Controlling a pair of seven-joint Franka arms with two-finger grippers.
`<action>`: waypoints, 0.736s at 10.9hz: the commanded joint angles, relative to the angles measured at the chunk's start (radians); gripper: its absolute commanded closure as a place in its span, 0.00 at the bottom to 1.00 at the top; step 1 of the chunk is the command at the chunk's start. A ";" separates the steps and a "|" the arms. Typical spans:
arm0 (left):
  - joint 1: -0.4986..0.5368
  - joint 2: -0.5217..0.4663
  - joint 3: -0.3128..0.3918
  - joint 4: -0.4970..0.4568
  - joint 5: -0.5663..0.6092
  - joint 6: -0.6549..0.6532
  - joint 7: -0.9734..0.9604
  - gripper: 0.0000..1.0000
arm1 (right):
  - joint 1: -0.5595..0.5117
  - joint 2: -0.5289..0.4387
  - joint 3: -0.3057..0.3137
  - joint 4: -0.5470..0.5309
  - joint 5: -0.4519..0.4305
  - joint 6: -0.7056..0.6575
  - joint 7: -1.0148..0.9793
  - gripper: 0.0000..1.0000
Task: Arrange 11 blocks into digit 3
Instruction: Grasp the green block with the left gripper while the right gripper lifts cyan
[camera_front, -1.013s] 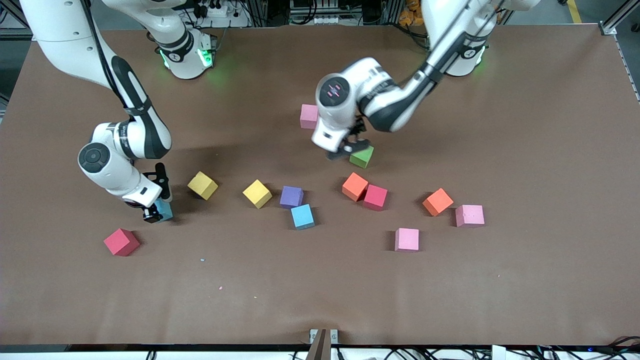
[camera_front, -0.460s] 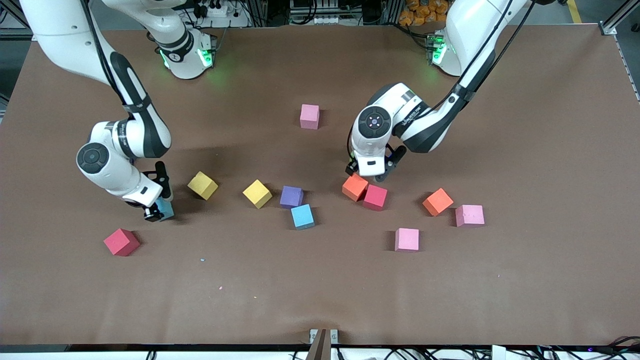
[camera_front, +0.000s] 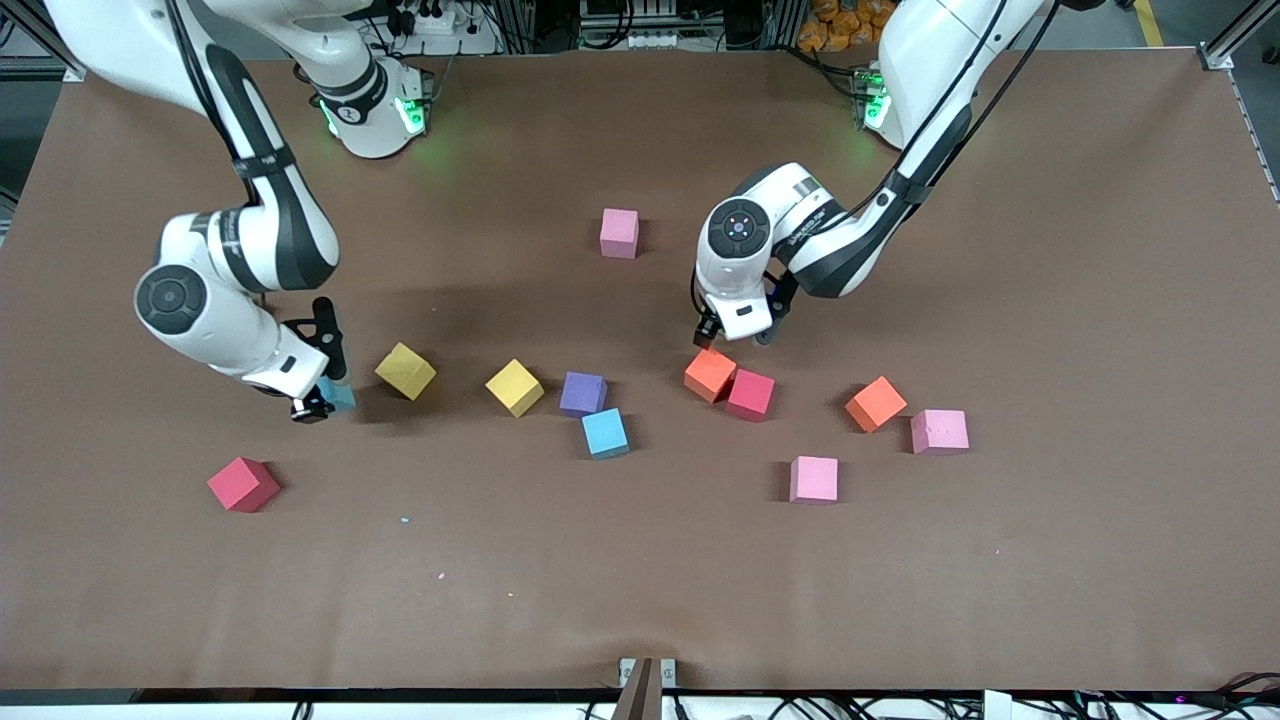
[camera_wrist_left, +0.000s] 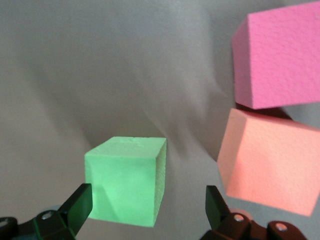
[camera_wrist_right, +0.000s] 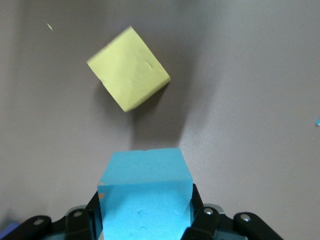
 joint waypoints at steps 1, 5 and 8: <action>0.016 -0.015 -0.002 -0.049 0.037 0.052 -0.047 0.00 | 0.049 -0.059 0.002 -0.004 0.100 -0.088 0.058 0.32; 0.020 -0.034 -0.003 -0.127 0.055 0.118 -0.053 0.00 | 0.177 -0.080 0.015 -0.010 0.105 -0.124 0.358 0.32; 0.020 -0.029 -0.004 -0.130 0.087 0.129 -0.053 0.00 | 0.256 -0.072 0.077 -0.019 0.105 -0.113 0.608 0.33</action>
